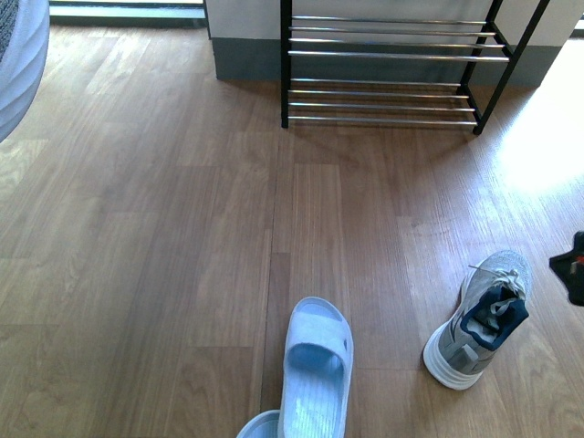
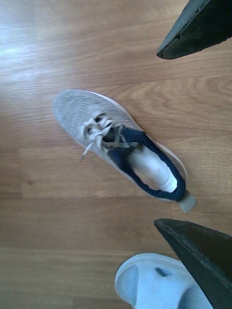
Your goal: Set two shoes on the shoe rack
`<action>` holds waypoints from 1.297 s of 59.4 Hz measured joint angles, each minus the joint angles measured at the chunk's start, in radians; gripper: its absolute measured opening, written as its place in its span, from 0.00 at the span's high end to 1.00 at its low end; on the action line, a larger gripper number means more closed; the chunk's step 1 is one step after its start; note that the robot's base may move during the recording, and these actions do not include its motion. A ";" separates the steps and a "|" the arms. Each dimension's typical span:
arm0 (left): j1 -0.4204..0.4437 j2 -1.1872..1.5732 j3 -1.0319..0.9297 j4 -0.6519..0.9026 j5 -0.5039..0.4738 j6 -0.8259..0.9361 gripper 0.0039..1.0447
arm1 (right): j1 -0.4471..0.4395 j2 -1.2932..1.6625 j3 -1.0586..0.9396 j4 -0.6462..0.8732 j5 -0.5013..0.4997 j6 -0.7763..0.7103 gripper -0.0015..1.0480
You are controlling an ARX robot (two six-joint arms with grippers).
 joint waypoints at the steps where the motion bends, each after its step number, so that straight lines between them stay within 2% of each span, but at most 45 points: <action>1: 0.000 0.000 0.000 0.000 0.000 0.000 0.99 | -0.002 0.021 0.010 0.003 0.002 0.002 0.09; 16: 0.000 0.000 0.000 0.000 0.000 0.000 0.99 | -0.025 0.296 0.163 0.025 0.017 0.112 0.09; 55: 0.000 0.000 0.000 0.000 0.000 0.000 0.99 | -0.023 0.655 0.389 0.056 0.005 0.280 0.09; 77: 0.000 0.000 0.000 0.000 0.000 0.000 0.99 | 0.006 0.735 0.488 0.144 0.030 0.325 0.61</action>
